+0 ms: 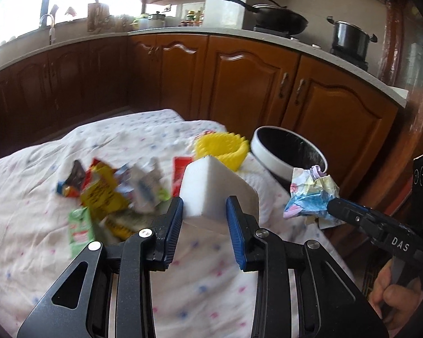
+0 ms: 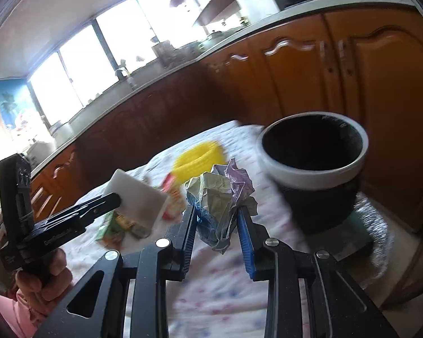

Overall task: Collect trash
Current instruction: 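Carry both items over the bin and open both tools to drop them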

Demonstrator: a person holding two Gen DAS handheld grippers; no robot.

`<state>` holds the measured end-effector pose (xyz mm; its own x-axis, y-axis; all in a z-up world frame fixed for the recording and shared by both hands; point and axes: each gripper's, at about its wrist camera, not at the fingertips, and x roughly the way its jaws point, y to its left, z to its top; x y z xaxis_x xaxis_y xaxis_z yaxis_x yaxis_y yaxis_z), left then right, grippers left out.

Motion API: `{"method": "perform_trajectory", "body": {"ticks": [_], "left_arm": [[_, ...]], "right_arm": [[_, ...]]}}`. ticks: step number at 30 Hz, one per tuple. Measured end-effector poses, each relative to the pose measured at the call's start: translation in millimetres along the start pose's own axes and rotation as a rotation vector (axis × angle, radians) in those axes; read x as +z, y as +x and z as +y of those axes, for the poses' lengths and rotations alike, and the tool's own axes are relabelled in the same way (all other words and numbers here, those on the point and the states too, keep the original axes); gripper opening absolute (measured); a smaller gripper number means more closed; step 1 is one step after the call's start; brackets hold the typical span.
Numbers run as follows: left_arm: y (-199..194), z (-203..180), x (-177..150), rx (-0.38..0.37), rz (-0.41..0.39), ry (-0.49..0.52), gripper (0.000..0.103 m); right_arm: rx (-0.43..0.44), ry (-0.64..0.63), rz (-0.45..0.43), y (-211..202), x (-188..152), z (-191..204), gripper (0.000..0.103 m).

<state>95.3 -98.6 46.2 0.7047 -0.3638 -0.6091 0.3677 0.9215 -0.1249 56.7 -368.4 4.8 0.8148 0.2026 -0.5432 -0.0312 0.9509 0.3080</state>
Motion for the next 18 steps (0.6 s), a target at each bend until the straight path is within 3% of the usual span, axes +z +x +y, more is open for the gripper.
{"method": "perform_trajectory", "body": {"ticks": [12, 18], "left_arm": [[56, -66, 48, -0.057, 0.017, 0.079, 0.031], [91, -98, 72, -0.07, 0.033, 0.105, 0.031]], "right_arm": [[-0.136, 0.024, -0.038, 4, 48, -68, 0.03], [-0.177, 0.04, -0.007, 24, 71, -95, 0.03]]}}
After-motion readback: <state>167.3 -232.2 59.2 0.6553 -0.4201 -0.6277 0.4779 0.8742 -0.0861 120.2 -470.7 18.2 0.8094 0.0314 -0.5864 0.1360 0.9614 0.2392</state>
